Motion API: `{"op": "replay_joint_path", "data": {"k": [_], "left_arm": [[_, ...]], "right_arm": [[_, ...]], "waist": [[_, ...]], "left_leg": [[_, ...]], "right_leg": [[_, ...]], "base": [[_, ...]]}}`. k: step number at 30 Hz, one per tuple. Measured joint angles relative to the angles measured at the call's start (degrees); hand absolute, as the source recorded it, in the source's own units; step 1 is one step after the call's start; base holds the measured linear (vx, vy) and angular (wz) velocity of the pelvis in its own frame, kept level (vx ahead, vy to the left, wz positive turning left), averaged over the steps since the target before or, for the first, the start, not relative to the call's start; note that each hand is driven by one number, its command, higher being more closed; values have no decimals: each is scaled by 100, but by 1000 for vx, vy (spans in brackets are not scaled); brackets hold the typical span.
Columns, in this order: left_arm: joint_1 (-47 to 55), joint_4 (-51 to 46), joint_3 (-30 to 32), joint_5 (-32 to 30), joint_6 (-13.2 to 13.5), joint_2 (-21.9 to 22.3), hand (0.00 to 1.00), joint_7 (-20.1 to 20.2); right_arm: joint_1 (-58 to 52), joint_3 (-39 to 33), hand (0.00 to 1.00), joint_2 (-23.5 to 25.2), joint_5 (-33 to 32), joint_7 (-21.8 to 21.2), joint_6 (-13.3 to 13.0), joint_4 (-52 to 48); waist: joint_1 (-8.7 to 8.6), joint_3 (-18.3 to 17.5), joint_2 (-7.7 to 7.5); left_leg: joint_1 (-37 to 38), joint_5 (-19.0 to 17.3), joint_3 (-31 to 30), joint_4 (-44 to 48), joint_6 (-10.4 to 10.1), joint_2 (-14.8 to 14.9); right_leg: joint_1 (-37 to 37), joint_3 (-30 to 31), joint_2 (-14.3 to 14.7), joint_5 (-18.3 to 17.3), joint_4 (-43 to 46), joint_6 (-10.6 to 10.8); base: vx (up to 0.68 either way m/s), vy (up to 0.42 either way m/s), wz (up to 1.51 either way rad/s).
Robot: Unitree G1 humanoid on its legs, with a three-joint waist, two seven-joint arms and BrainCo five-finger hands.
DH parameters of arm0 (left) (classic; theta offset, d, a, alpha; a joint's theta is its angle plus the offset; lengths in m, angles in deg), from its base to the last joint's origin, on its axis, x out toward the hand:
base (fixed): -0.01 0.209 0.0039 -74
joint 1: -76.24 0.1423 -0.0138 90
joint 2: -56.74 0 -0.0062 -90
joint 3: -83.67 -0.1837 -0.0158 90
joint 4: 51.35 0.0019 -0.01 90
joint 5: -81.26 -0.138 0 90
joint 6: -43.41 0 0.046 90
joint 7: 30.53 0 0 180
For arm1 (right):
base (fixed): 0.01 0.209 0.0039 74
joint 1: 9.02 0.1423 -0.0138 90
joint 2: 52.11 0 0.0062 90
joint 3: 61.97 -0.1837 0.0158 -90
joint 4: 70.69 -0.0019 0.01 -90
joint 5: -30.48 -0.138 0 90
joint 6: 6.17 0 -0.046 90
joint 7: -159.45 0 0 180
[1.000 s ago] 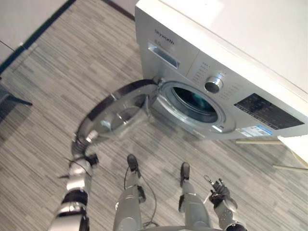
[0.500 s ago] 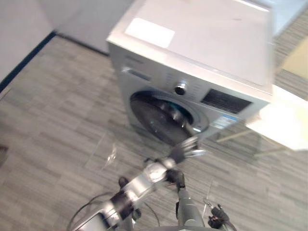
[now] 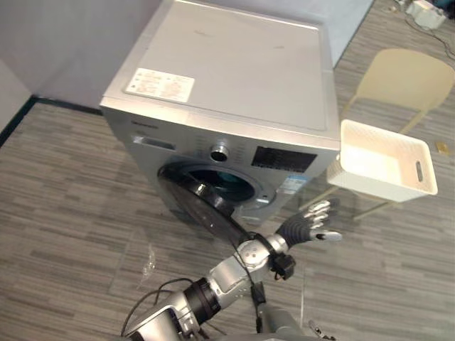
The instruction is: Pick up the laundry basket with both hands and put the clothes into the washing machine.
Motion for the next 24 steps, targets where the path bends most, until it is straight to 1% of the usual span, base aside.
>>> {"op": "replay_joint_path", "data": {"k": [1, 3, 5, 6, 7, 8, 9, 11, 12, 13, 14, 16, 17, 19, 20, 21, 22, 24], "left_arm": [[126, 0, 227, -1, -37, -76, 0, 34], [406, -1, 617, -9, -99, -189, 0, 78], [891, -2, 1167, -15, -126, -435, 0, 79], [1022, -4, 1305, -12, -150, -494, 0, 81], [1294, -23, 1629, 2, -202, -556, 0, 73], [1548, -60, 2009, 2, -228, -591, 0, 51], [1673, -109, 2226, 2, -233, -594, 0, 41], [2001, -523, 2880, 1, -256, -593, 0, -73], [2104, -956, 3456, 1, -222, -553, 0, -198], [2145, -1190, 3855, 2, -183, -495, 0, -291], [2170, -1342, 4124, 5, -133, -455, 0, -376], [2173, -1816, 5216, 11, 172, -257, 0, -780], [2164, -1904, 5444, 11, 260, -194, 0, -872], [2165, -2088, 6019, 7, 584, -59, 0, -1320], [2170, -2101, 6233, -1, 711, 8, 0, -1504], [2175, -2104, 6306, -1, 773, 33, 0, -1597], [2194, -2105, 6424, -16, 856, 85, 0, -1790], [2291, -2095, 6525, -43, 899, 191, 0, -1971]], "right_arm": [[9, -9, 0, -8, -17, -32, 7, 77], [66, -7, 0, -63, -19, -43, 13, 215], [162, 6, 0, -87, -19, -44, 32, 257], [182, 12, 0, -104, -20, -47, 32, 260], [219, 30, 0, -137, -33, -63, 34, 276], [237, 76, 0, -173, -55, -69, 30, 276], [238, 125, 0, -208, -59, -70, 28, 277], [243, 184, 0, -272, -61, -74, 20, 365], [242, 186, 0, -309, -64, -71, -6, 420], [242, 256, 0, -331, -63, -71, -9, 450], [241, 292, 0, -338, -62, -71, -16, 457], [239, 491, 0, -352, -59, -72, -60, 491], [232, 527, 0, -354, -58, -72, -63, 490], [217, 665, 0, -371, -55, -65, -72, 491], [217, 758, 0, -383, -53, -65, -78, 488], [216, 809, 0, -397, -50, -66, -81, 483], [217, 922, 0, -430, -42, -62, -97, 467], [218, 1035, 0, -440, -38, -62, -120, 415]], "waist": [[83, -1, 1], [91, 0, 11], [91, -5, 36], [91, -6, 56], [112, -21, 111], [162, -48, 156], [230, -56, 174], [307, -65, 201], [425, -63, 195], [433, -68, 186], [436, -74, 175], [461, -96, 140], [467, -101, 133], [516, -109, 118], [535, -113, 115], [544, -118, 108], [564, -125, 98], [566, -130, 87]], "left_leg": [[2, -4, -54, 0, -4, -24], [4, -12, -164, -1, -17, -39], [91, -15, -268, 1, -24, -71], [111, -18, -290, 1, -26, -83], [125, -28, -337, 0, -22, -114], [119, -36, -357, 0, -15, -136], [119, -41, -359, 1, -10, -146], [81, -59, -380, -1, -7, -161], [40, -57, -406, 0, -6, -163], [32, -56, -426, 0, -6, -164], [35, -56, -426, 0, -6, -164], [63, -40, -401, 1, 17, -148], [76, -33, -383, 1, 25, -141], [163, -33, -306, 1, 23, -112], [231, -52, -258, 0, -2, -86], [252, -77, -241, 0, -34, -73], [266, -102, -207, 0, -55, -37], [261, -126, -183, -1, -47, 26]], "right_leg": [[38, -36, -19, -31, -5, -36], [113, -133, -35, -79, -5, -37], [266, -257, -62, -141, 10, -54], [297, -274, -77, -167, 23, -61], [334, -315, -104, -220, 48, -60], [333, -335, -107, -277, 65, -16], [333, -339, -107, -292, 66, -29], [320, -357, -117, -305, 53, -41], [310, -397, -117, -292, 44, -25], [323, -426, -119, -276, 45, -31], [326, -427, -119, -265, 46, -45], [333, -409, -105, -236, 50, -77], [337, -396, -100, -228, 50, -88], [385, -330, -95, -216, 48, -104], [434, -316, -91, -216, 42, -104], [442, -301, -79, -216, 42, -105], [438, -274, -49, -203, 36, -124], [419, -256, 9, -184, 22, -152]], "base": [[18, 9, 23], [14, 3, 28], [21, 3, 26], [31, 11, 21], [40, 11, 19], [35, 9, 16], [37, 2, 7], [36, 1, 10], [48, 1, 17], [47, -2, 14], [54, -7, 3], [62, -14, -8], [67, -20, -12], [75, -15, -16], [61, -8, -14], [44, -16, -14], [21, -32, -15], [7, -42, -12]]}}
